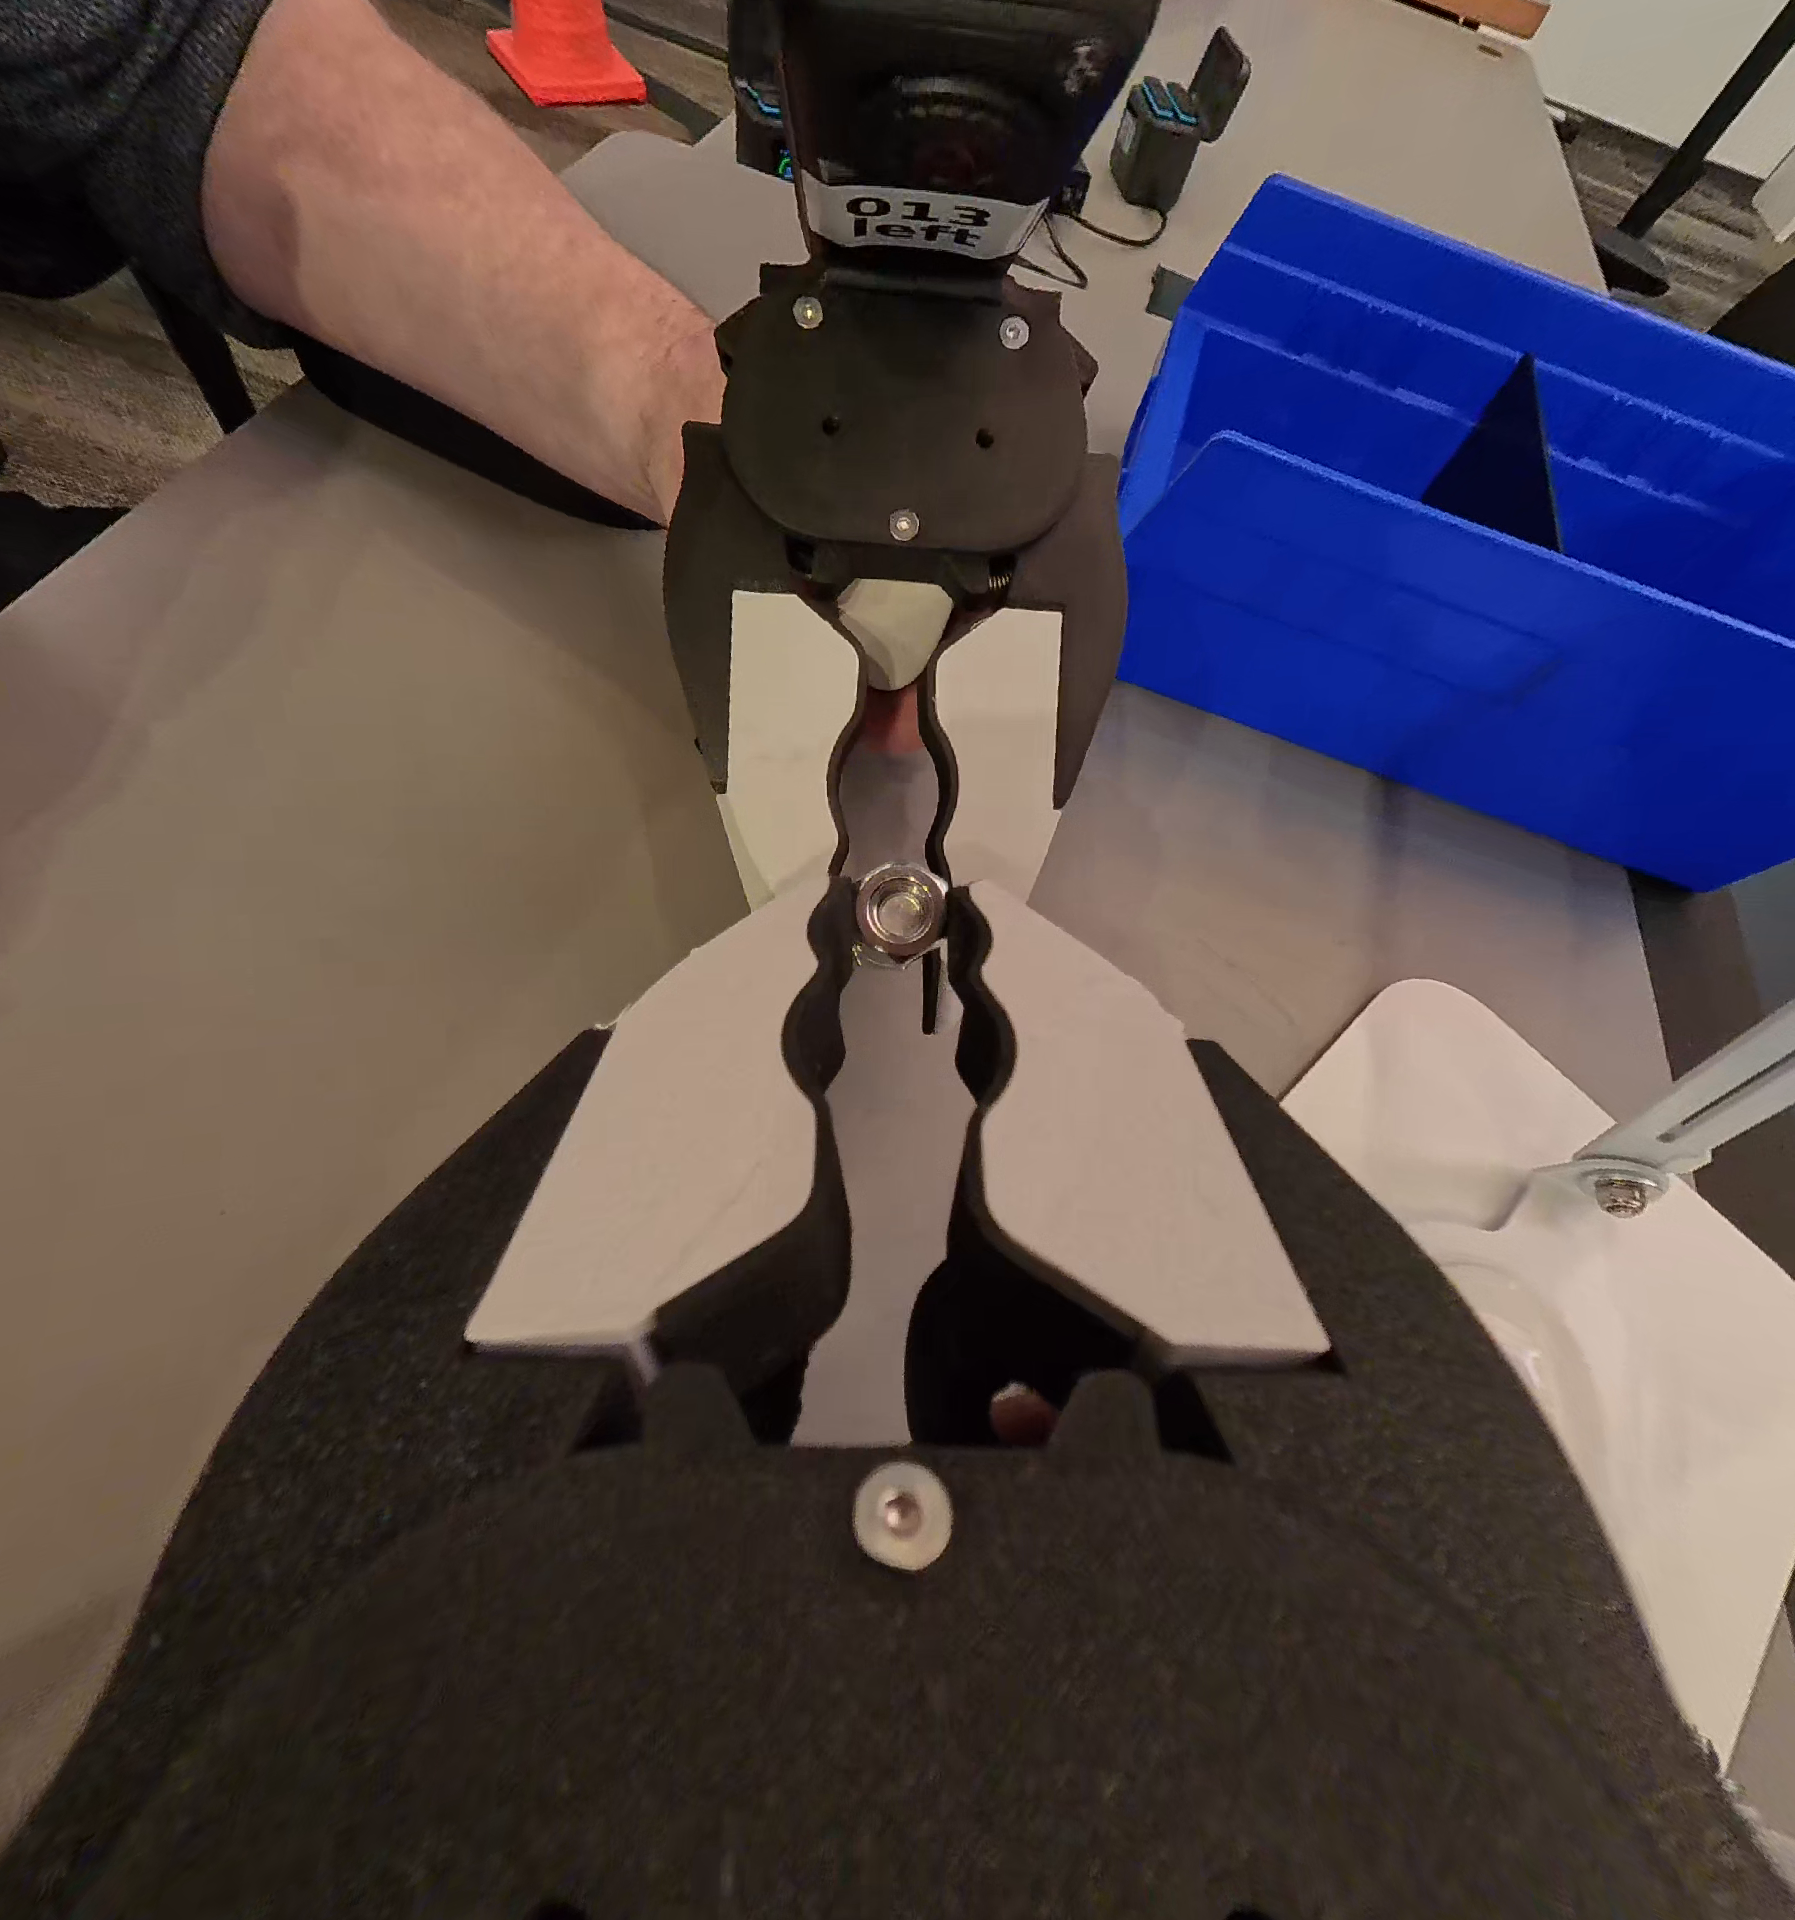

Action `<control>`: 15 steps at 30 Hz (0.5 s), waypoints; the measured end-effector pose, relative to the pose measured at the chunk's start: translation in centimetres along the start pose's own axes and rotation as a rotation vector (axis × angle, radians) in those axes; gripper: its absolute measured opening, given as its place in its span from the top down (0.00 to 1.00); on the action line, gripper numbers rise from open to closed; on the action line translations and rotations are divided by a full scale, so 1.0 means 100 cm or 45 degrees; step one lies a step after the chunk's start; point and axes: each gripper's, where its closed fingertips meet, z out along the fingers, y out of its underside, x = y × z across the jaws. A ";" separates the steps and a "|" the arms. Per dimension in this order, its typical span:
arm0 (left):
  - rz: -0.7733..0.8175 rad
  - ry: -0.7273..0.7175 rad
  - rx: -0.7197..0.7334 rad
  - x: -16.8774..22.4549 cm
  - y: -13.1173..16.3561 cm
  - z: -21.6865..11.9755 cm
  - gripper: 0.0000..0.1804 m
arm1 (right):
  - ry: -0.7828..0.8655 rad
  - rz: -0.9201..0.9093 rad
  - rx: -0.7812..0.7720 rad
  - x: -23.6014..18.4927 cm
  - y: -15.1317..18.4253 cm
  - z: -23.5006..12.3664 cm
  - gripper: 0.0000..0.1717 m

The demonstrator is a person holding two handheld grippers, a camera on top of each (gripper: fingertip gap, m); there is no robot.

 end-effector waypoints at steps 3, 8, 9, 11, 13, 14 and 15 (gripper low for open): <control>-0.013 0.000 0.011 0.000 -0.002 0.000 0.89 | -0.002 0.011 0.003 0.001 -0.001 -0.001 0.90; 0.020 -0.074 -0.036 -0.006 0.002 0.002 0.89 | 0.024 0.030 -0.028 0.003 0.002 0.001 0.90; 0.015 -0.081 -0.044 -0.006 0.003 0.003 0.89 | 0.030 0.041 -0.034 0.004 0.003 0.002 0.90; 0.012 -0.097 -0.033 -0.009 0.003 0.002 0.89 | 0.042 0.062 -0.028 0.006 0.003 0.002 0.90; -0.004 -0.093 -0.016 -0.010 0.001 0.001 0.89 | 0.051 0.067 -0.022 0.008 0.002 0.001 0.90; -0.006 -0.097 -0.010 -0.010 0.000 0.001 0.89 | 0.055 0.068 -0.021 0.008 0.002 0.000 0.90; -0.010 -0.096 -0.008 -0.011 0.000 0.001 0.89 | 0.058 0.072 -0.019 0.009 0.001 0.000 0.90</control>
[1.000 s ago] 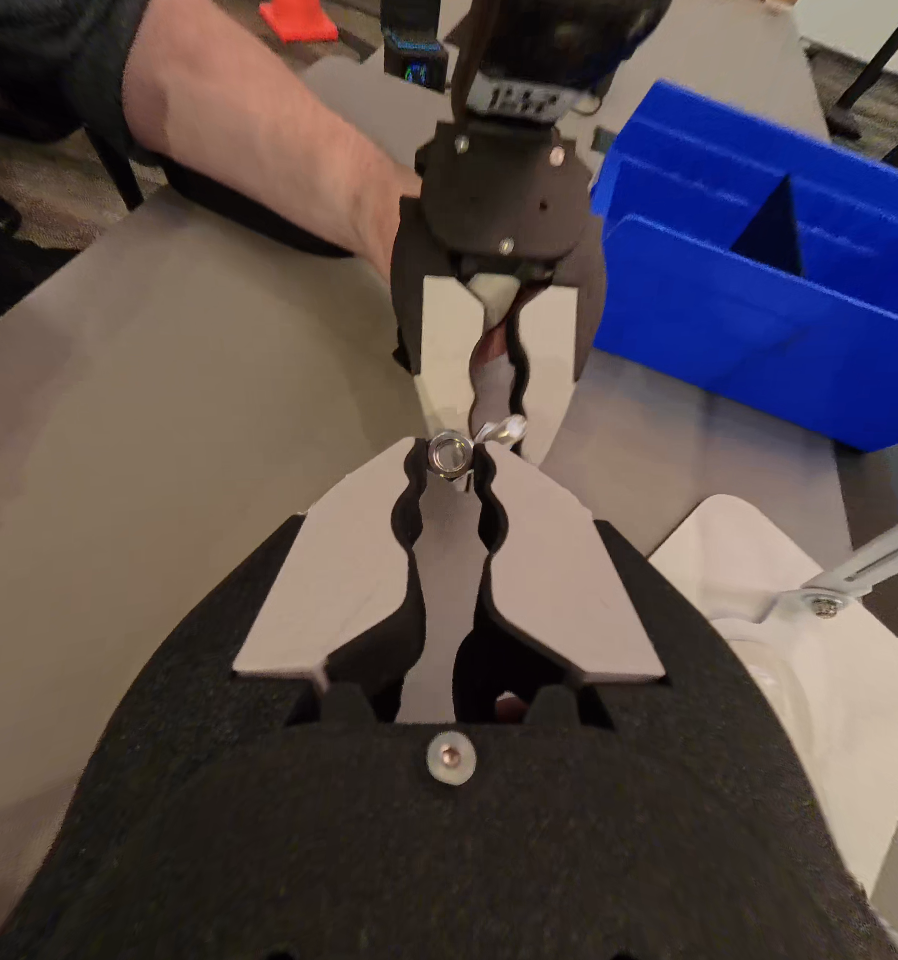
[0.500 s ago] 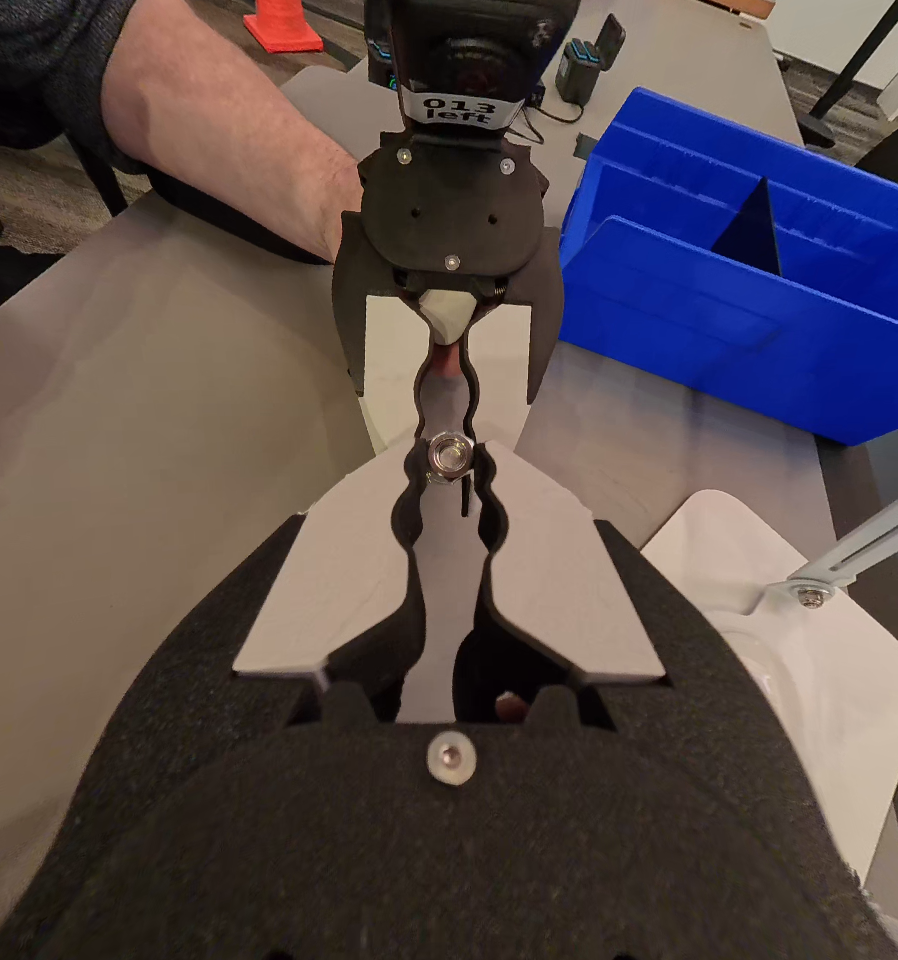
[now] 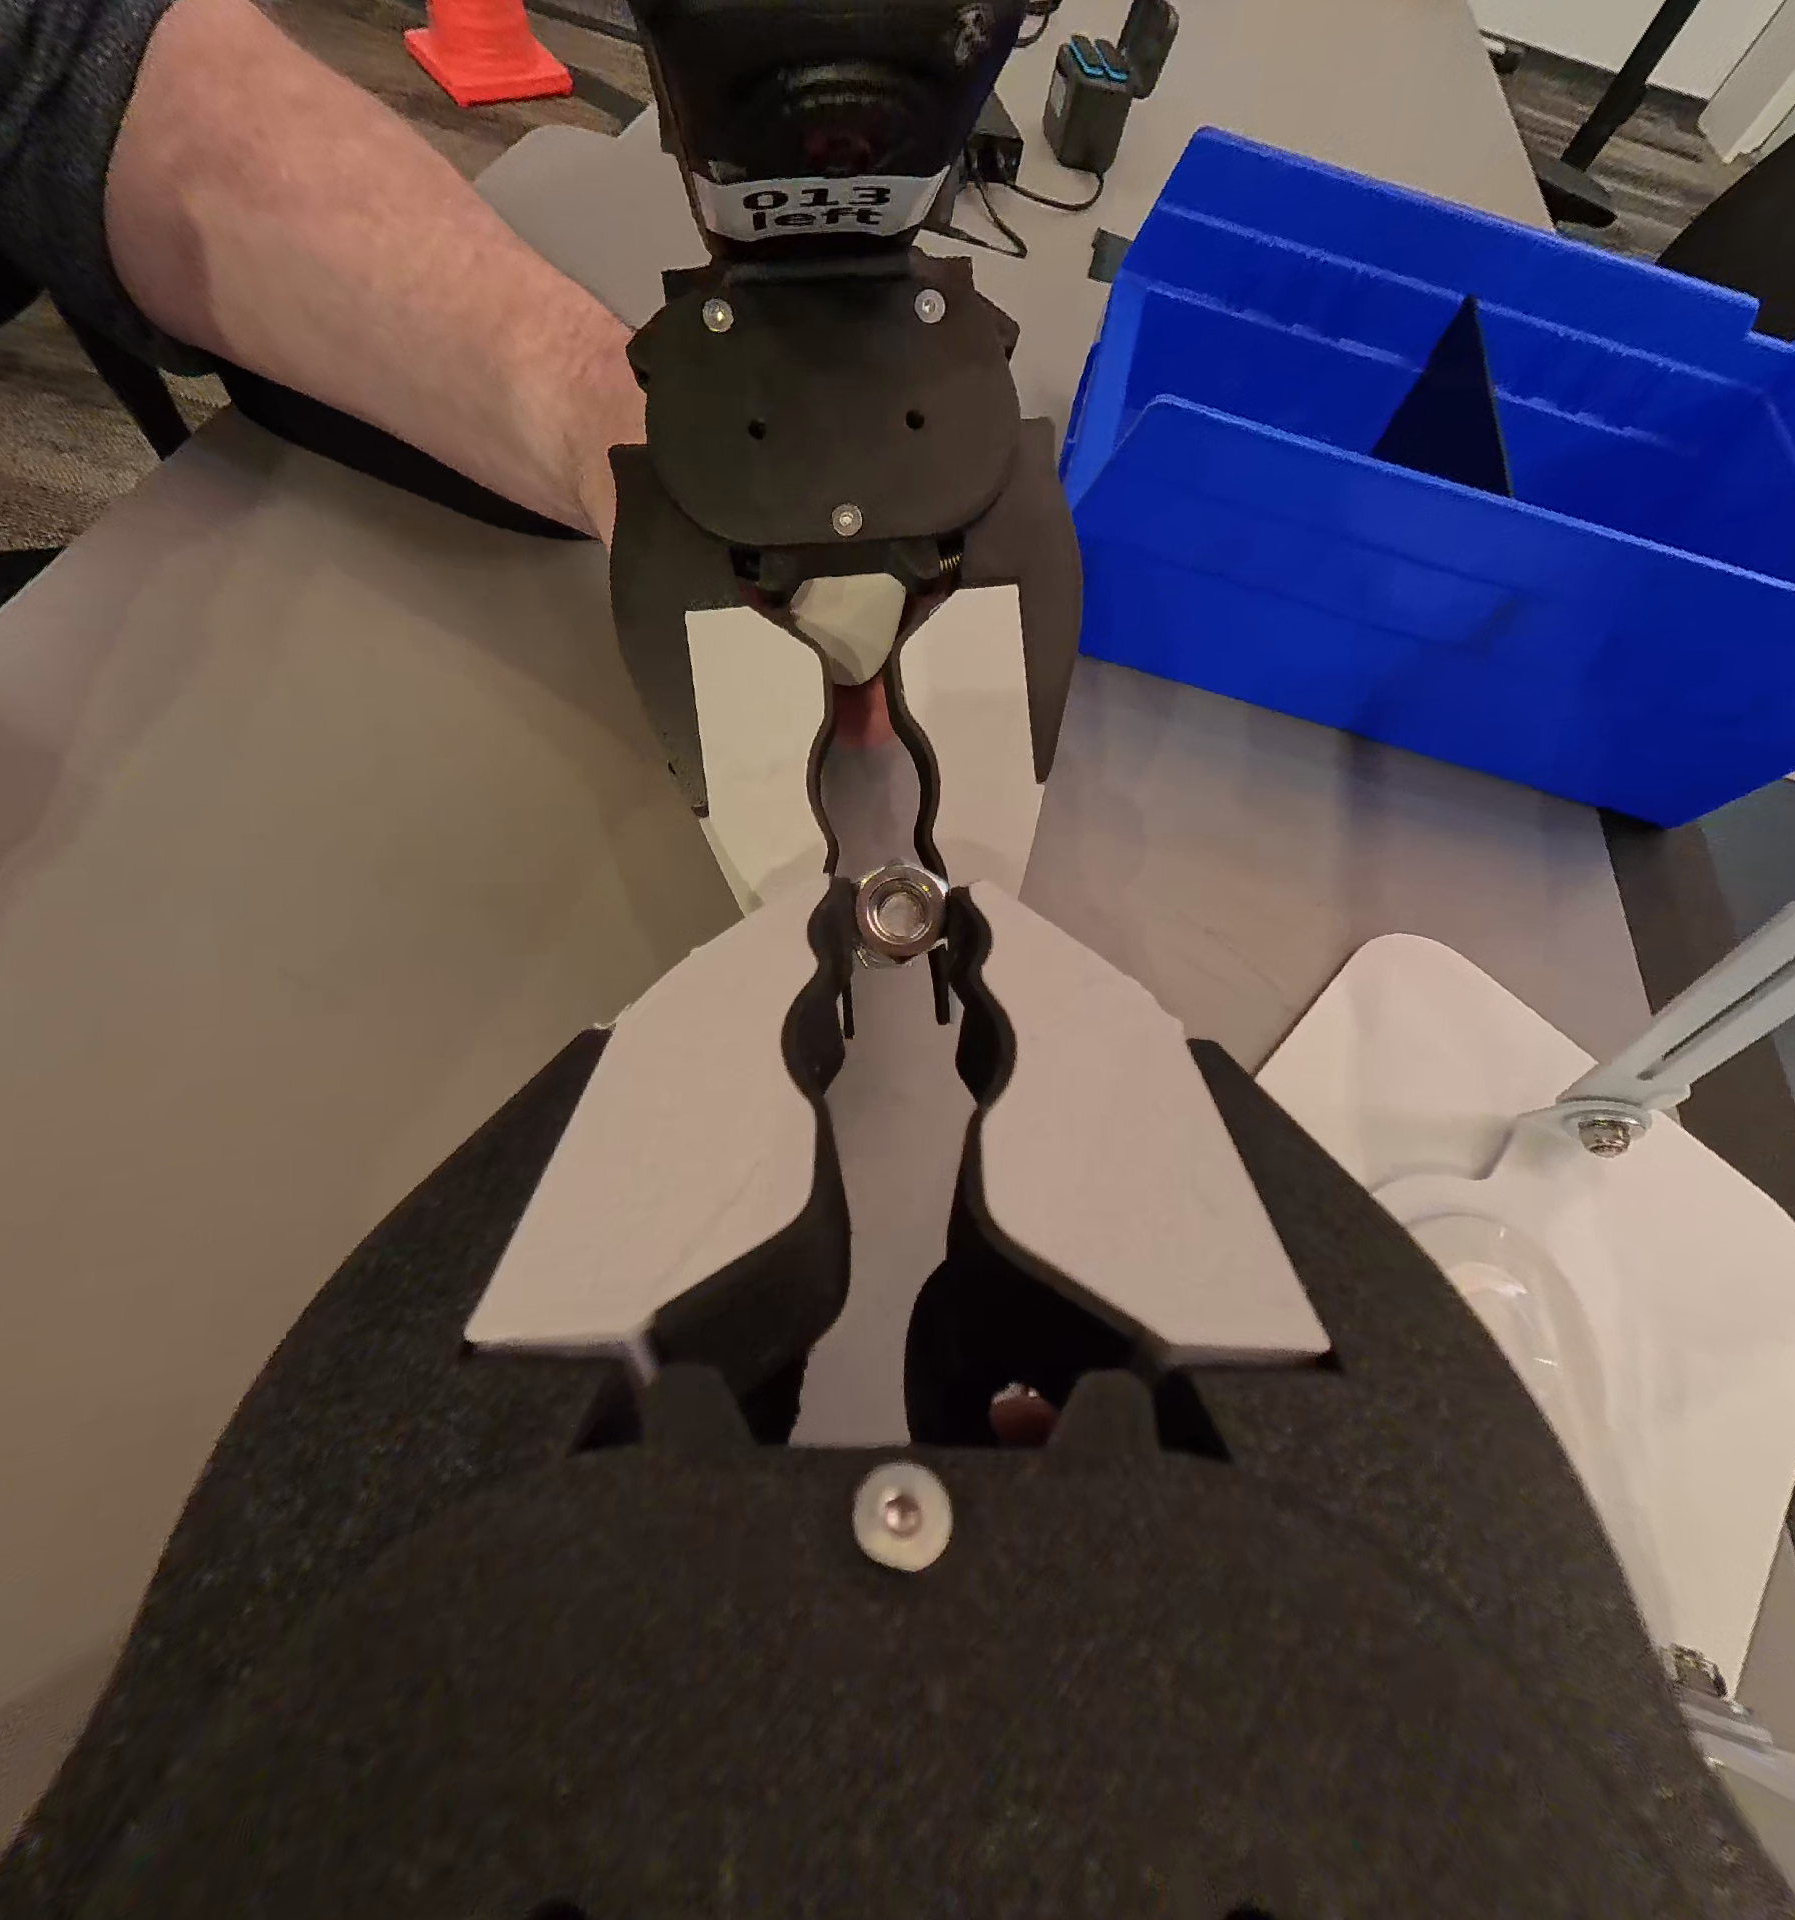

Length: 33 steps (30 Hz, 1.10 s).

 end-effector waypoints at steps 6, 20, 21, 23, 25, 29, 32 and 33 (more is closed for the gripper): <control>-0.022 0.015 0.035 0.001 -0.004 -0.001 0.89 | 0.011 0.004 0.030 0.001 -0.004 0.000 0.86; -0.266 0.158 0.379 -0.003 -0.040 -0.020 0.89 | -0.051 0.175 0.399 0.002 -0.035 -0.004 0.62; -0.269 0.152 0.385 -0.005 -0.041 -0.020 0.89 | -0.046 0.179 0.406 0.002 -0.036 -0.002 0.61; -0.264 0.153 0.381 -0.004 -0.041 -0.019 0.89 | -0.027 0.183 0.454 0.003 -0.041 -0.002 0.62; -0.268 0.166 0.393 -0.002 -0.043 -0.019 0.89 | -0.035 0.186 0.469 0.002 -0.043 -0.001 0.62; -0.279 0.179 0.400 -0.001 -0.045 -0.017 0.89 | -0.057 0.199 0.506 0.000 -0.045 -0.002 0.63; -0.285 0.176 0.401 -0.002 -0.044 -0.017 0.89 | -0.052 0.197 0.511 0.001 -0.044 -0.004 0.64; -0.294 0.182 0.409 -0.002 -0.045 -0.017 0.89 | -0.060 0.202 0.517 0.001 -0.045 -0.005 0.65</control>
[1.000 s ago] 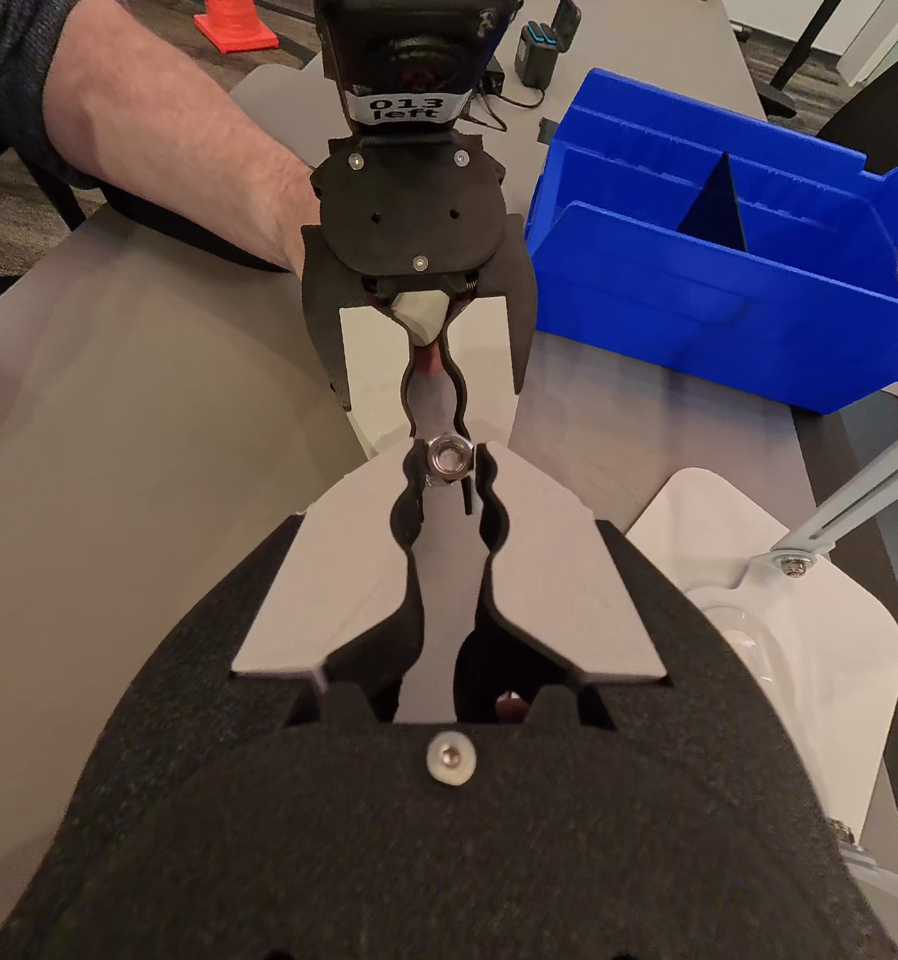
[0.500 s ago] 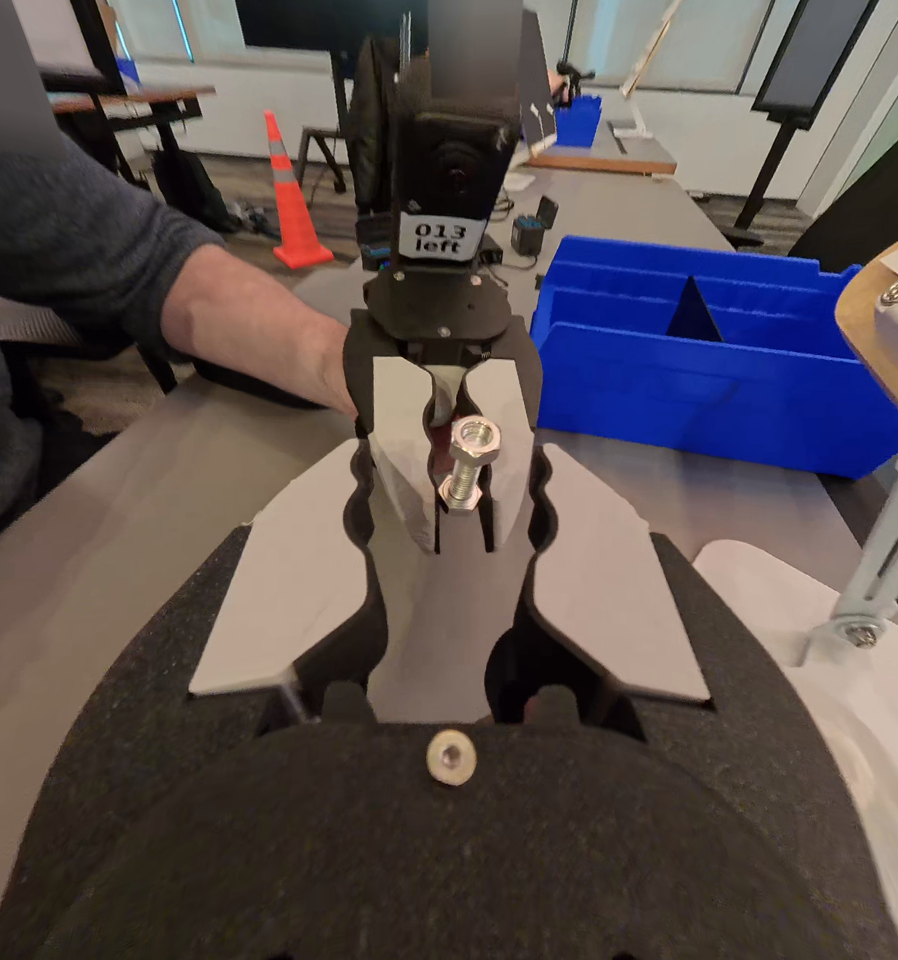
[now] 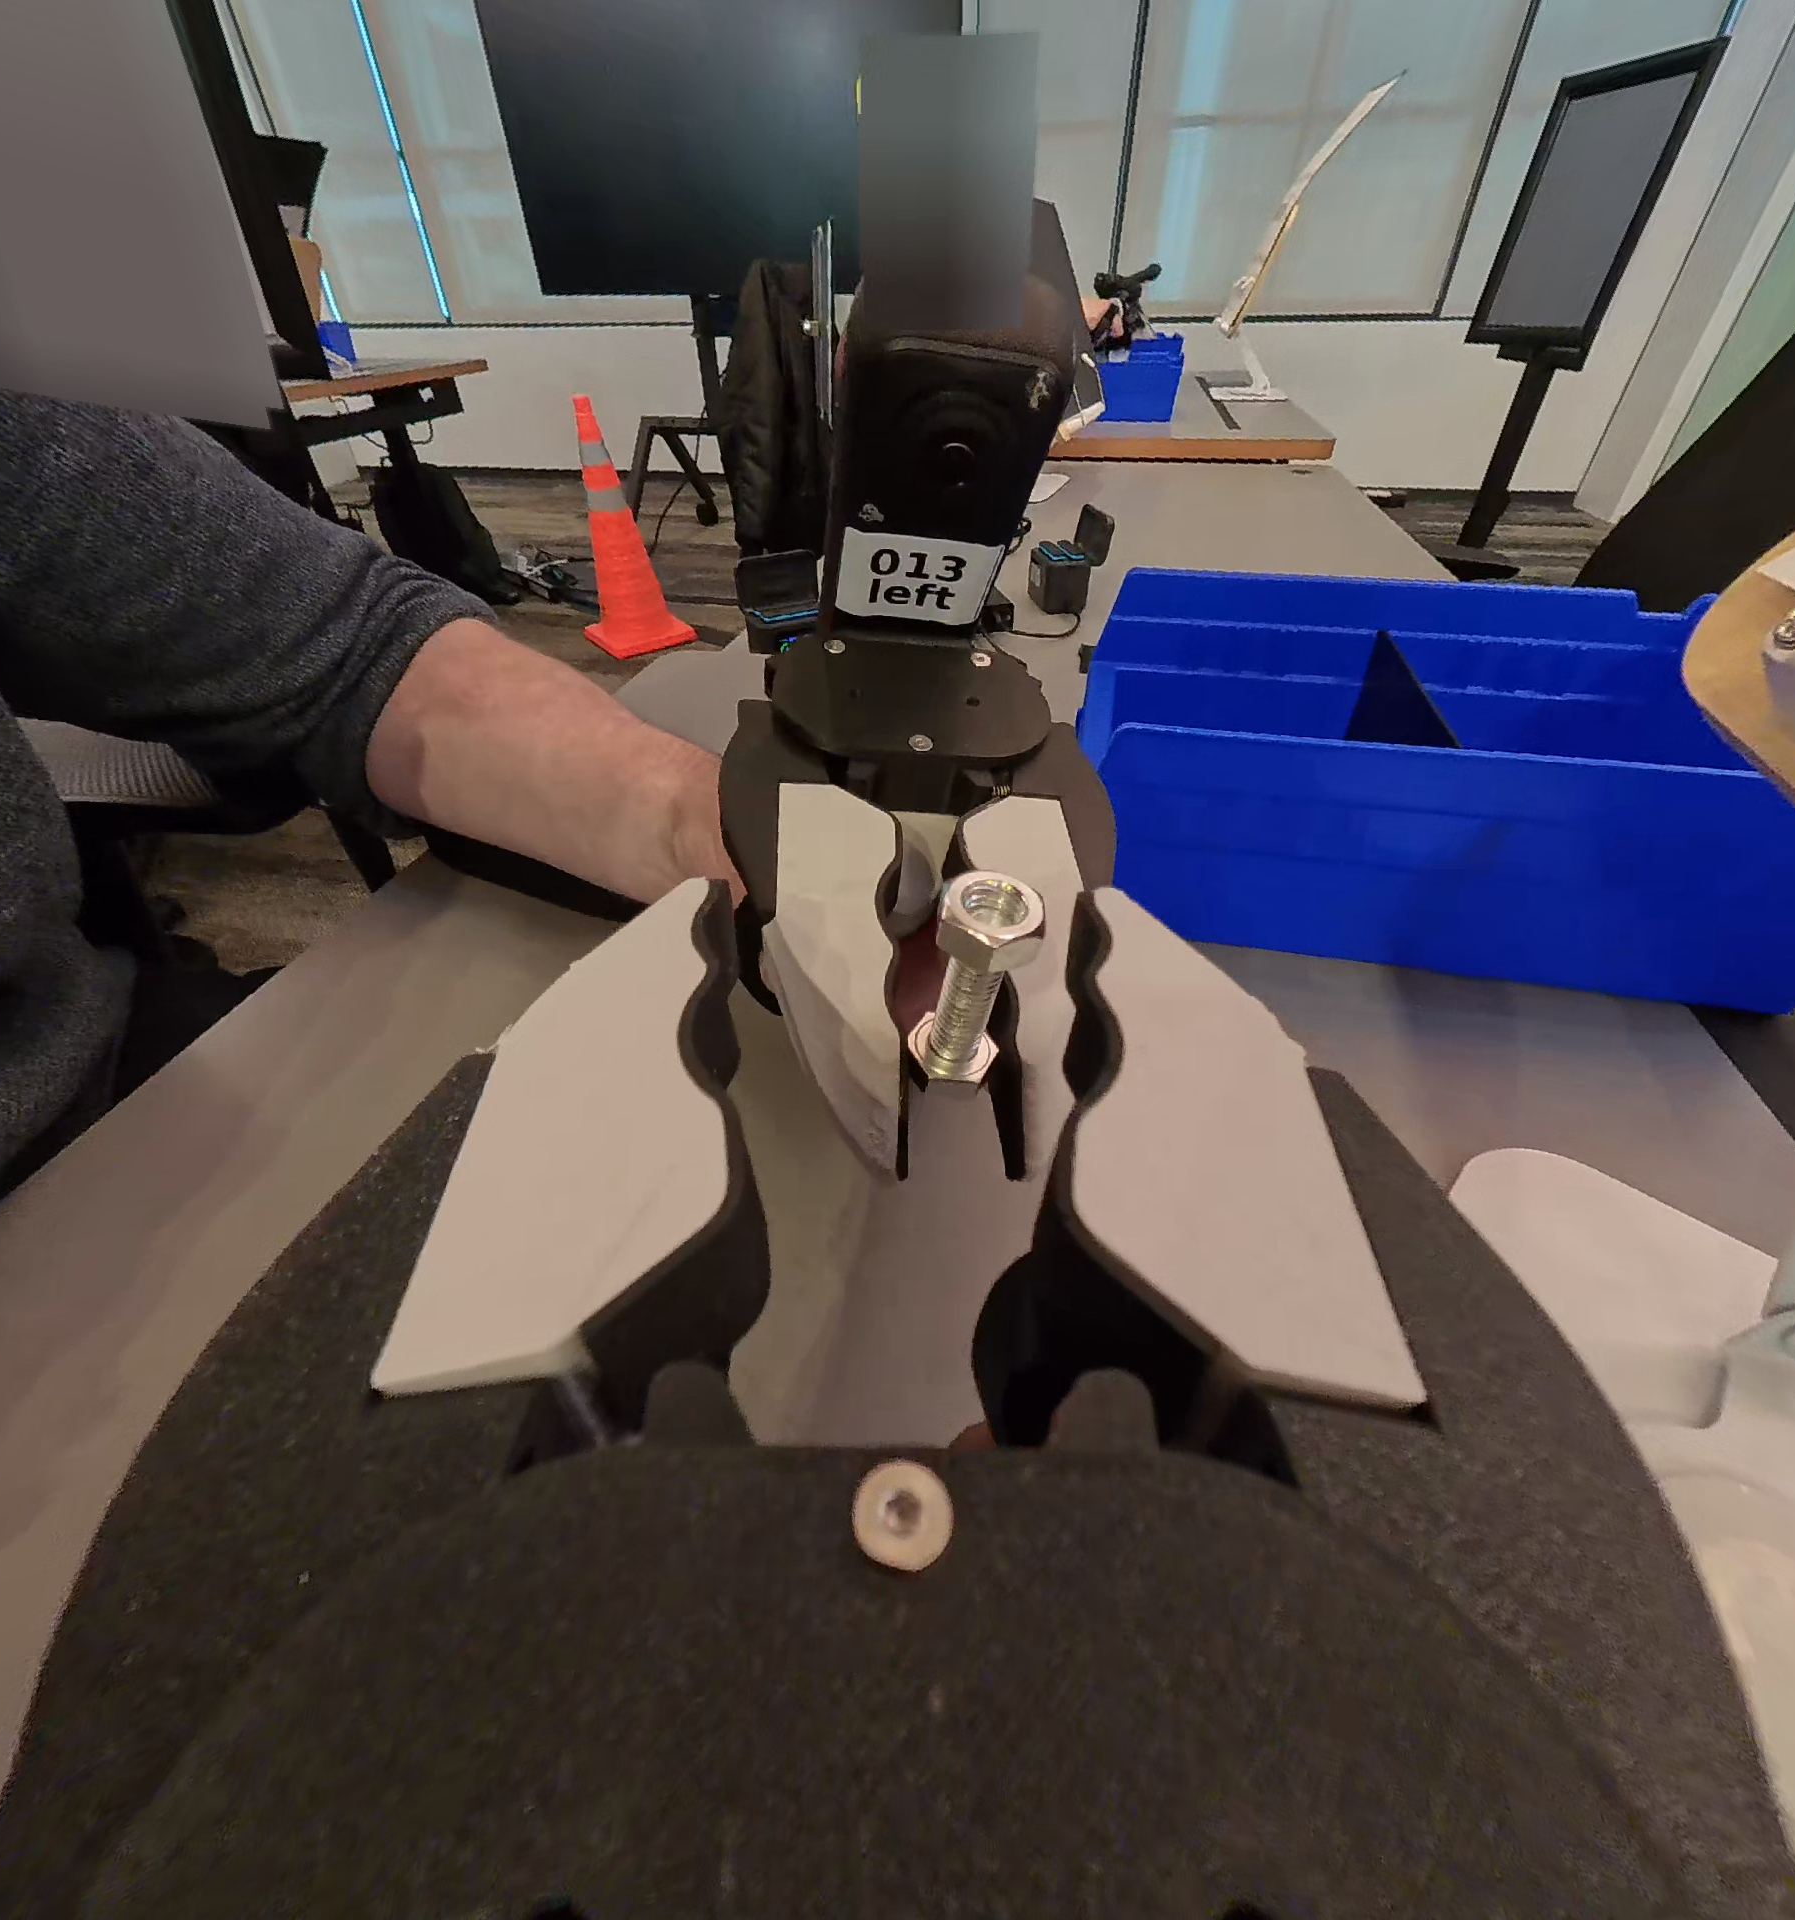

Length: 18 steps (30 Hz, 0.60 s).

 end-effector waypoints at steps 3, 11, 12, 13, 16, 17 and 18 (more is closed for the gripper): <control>-0.002 -0.008 -0.004 -0.002 0.000 0.000 0.89 | -0.009 -0.003 -0.001 -0.001 0.000 -0.001 0.66; -0.012 -0.011 0.003 -0.004 0.000 -0.001 0.89 | -0.014 -0.008 -0.021 0.000 0.003 -0.004 0.68; -0.013 -0.008 0.005 -0.003 0.000 -0.001 0.89 | -0.014 -0.010 -0.021 0.000 0.003 -0.005 0.69; -0.012 -0.010 0.005 -0.003 0.000 -0.002 0.89 | -0.012 -0.015 -0.027 0.001 0.003 -0.006 0.69; -0.005 -0.010 0.011 -0.003 -0.001 -0.002 0.89 | 0.001 -0.047 -0.036 0.003 0.003 -0.012 0.73; -0.021 -0.004 0.024 -0.003 -0.003 -0.003 0.89 | -0.006 -0.040 -0.027 0.003 0.001 -0.014 0.73; -0.031 0.001 0.026 -0.004 -0.003 -0.003 0.89 | -0.016 -0.036 -0.006 0.002 -0.001 -0.016 0.76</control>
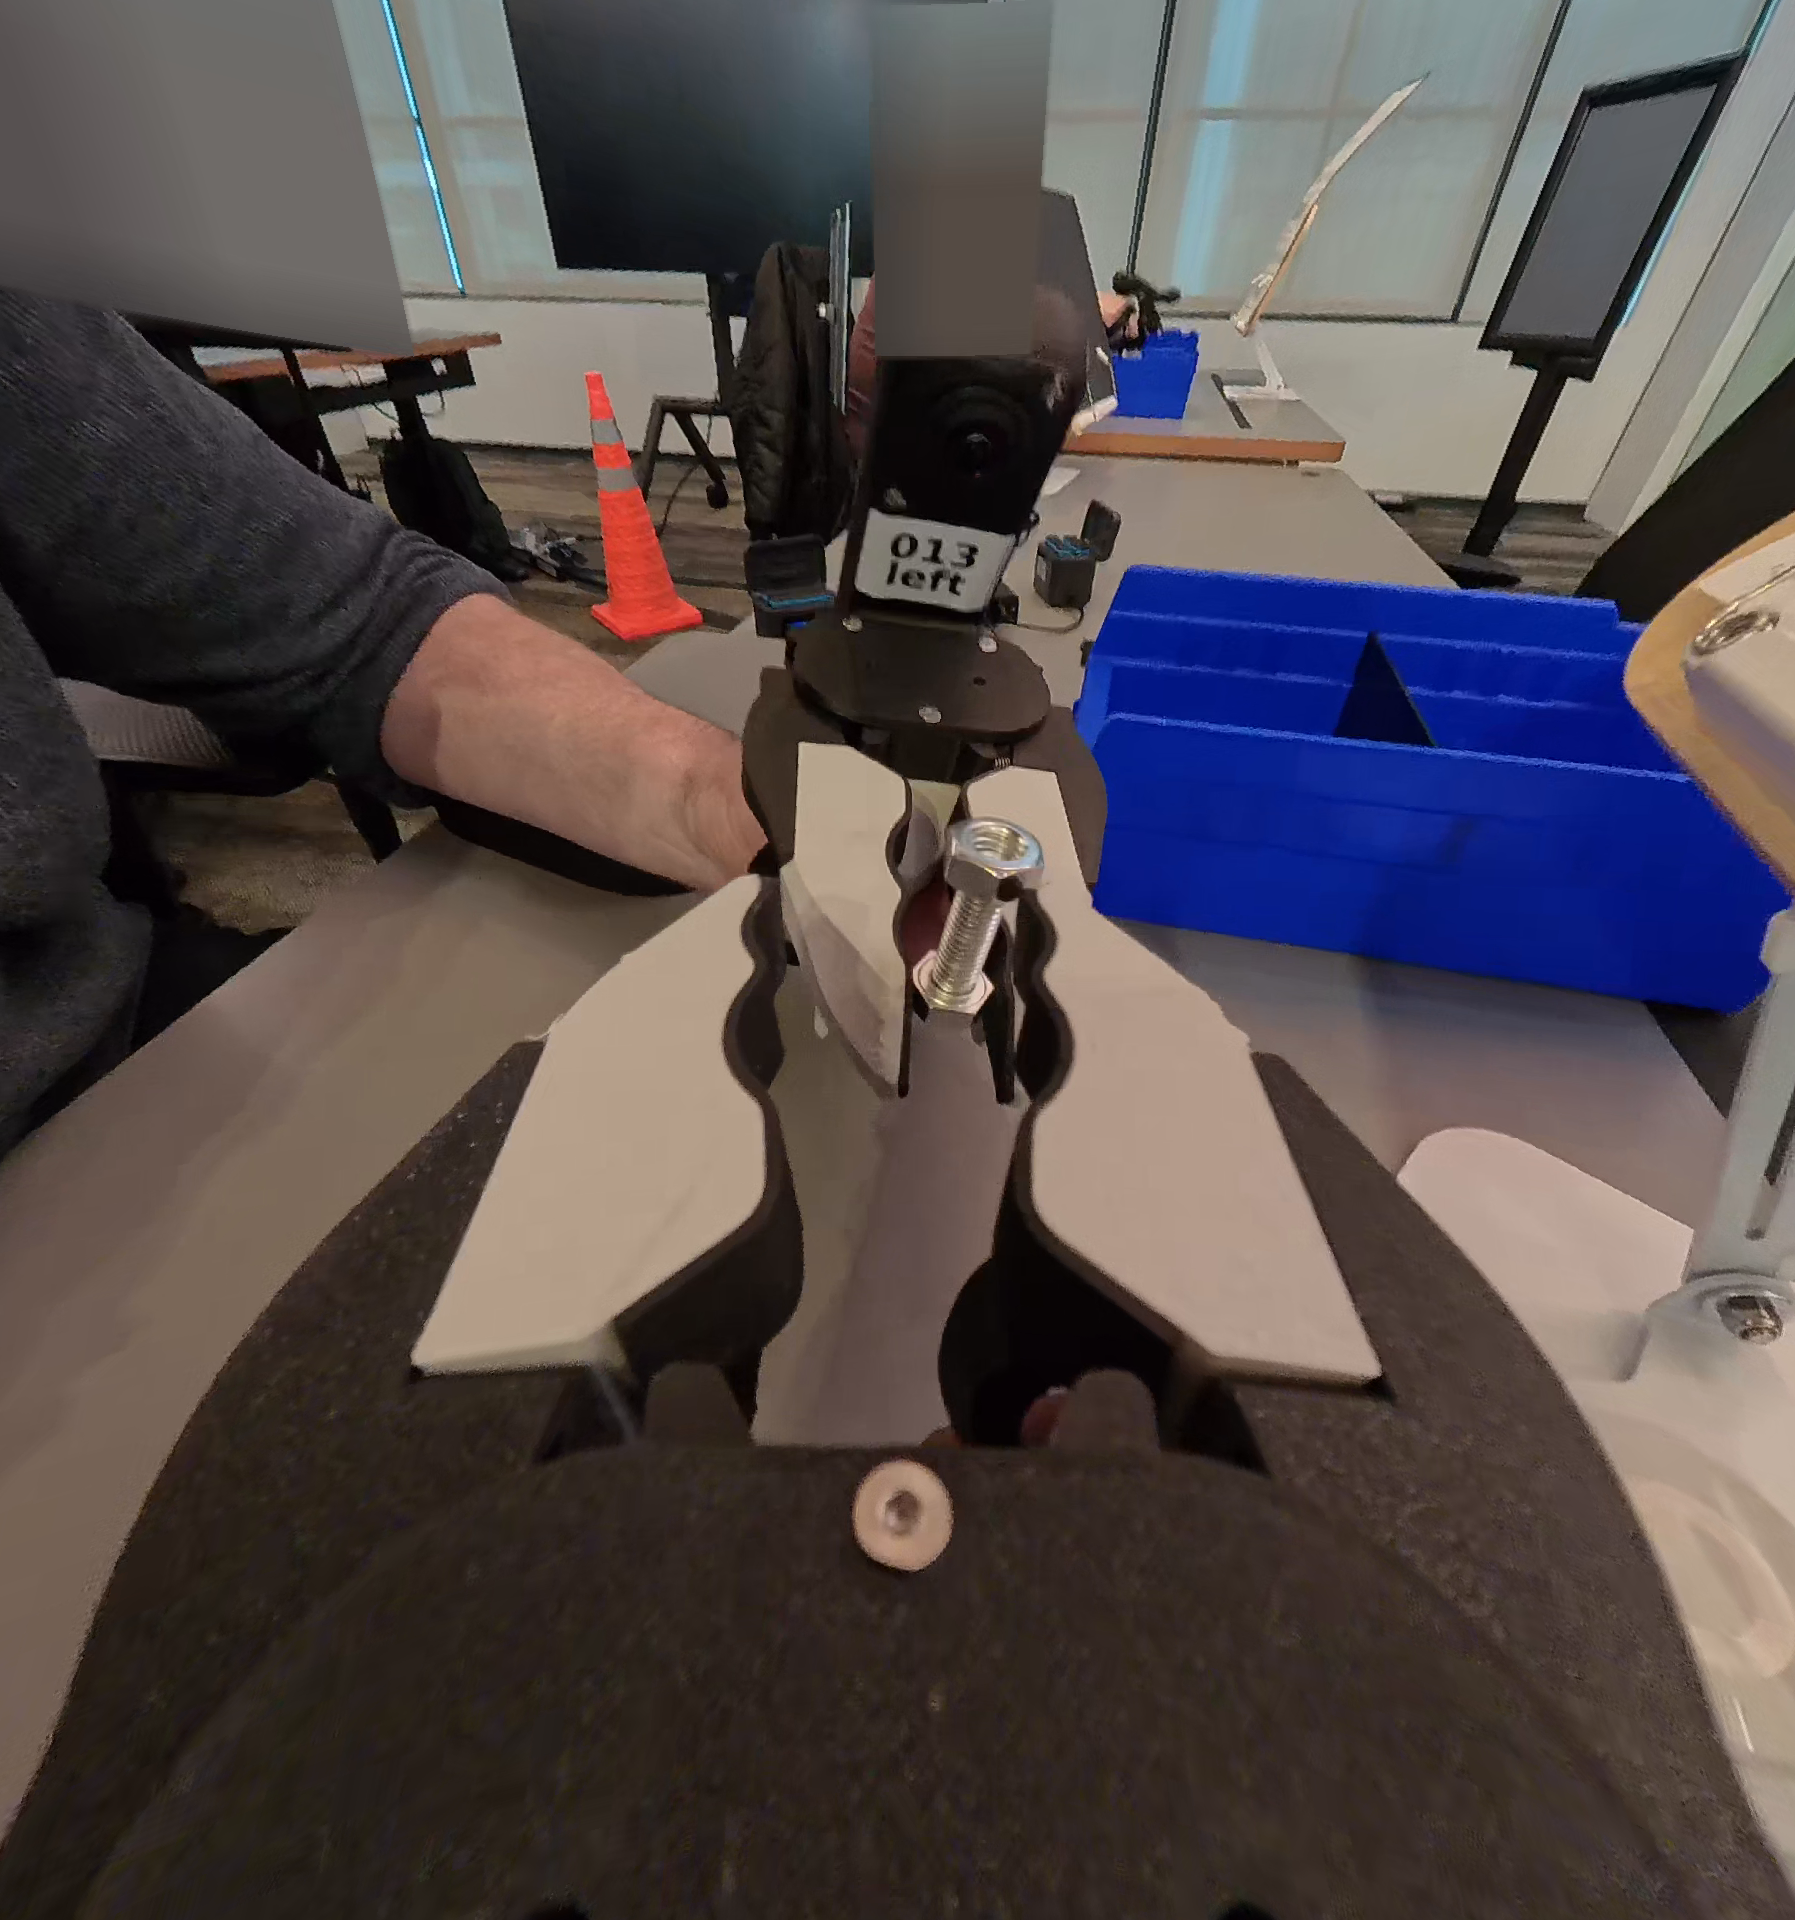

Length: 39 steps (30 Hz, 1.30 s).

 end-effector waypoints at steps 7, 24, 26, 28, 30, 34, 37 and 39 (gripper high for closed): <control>0.034 0.003 -0.027 0.003 0.002 0.005 0.89 | 0.007 0.051 0.063 0.000 -0.003 0.012 0.64; 0.031 -0.011 -0.020 0.000 0.001 0.004 0.89 | 0.025 0.031 0.080 -0.001 -0.005 0.015 0.60; 0.025 -0.011 -0.007 0.000 0.000 0.004 0.89 | 0.008 0.028 0.050 -0.004 -0.002 0.017 0.60; 0.025 -0.020 -0.003 -0.002 -0.002 0.002 0.89 | 0.010 0.015 0.049 -0.004 -0.002 0.015 0.60; 0.005 -0.024 0.032 -0.004 -0.006 -0.001 0.89 | -0.003 0.029 0.070 -0.003 -0.005 0.010 0.61; -0.025 -0.033 0.056 -0.011 -0.007 -0.006 0.89 | -0.001 0.004 0.120 -0.001 -0.014 -0.001 0.73; -0.017 -0.028 0.044 -0.009 -0.006 -0.004 0.89 | 0.056 0.030 0.125 0.006 -0.013 0.003 0.59; 0.012 -0.023 0.015 -0.005 -0.004 0.000 0.89 | 0.041 0.049 0.095 0.003 -0.008 0.011 0.55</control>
